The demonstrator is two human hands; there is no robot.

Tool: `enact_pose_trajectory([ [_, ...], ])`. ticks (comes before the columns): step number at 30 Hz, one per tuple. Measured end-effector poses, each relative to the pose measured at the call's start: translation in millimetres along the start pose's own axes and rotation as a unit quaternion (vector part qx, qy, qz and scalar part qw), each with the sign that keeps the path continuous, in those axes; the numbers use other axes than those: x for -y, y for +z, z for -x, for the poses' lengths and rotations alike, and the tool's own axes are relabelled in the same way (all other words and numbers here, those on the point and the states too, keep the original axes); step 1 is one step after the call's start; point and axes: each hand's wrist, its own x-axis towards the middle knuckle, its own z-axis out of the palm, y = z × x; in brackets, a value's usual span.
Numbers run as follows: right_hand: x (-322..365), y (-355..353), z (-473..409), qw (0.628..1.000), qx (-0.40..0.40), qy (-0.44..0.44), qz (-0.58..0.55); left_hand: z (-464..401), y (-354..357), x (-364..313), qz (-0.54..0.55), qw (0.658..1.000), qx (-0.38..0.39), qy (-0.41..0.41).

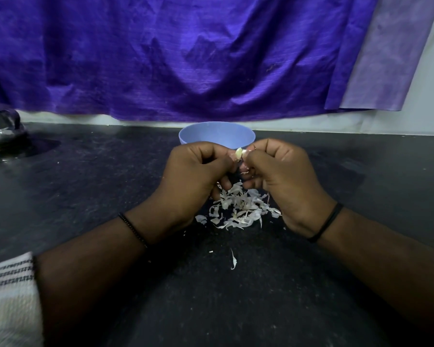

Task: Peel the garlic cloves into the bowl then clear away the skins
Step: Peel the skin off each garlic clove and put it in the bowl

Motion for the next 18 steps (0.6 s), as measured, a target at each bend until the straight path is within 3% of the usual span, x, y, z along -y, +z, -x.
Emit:
enact_pose_trajectory([
  [9,0.6,-0.8,1.5,1.0,-0.006,0.018,-0.006,-2.3,0.8,-1.5,0.074,0.996,0.002,-0.049],
  [18,-4.0,-2.5,0.9,0.985,-0.028,-0.083,0.145,-5.8,-0.4,5.8,-0.044,0.998,-0.038,0.021],
])
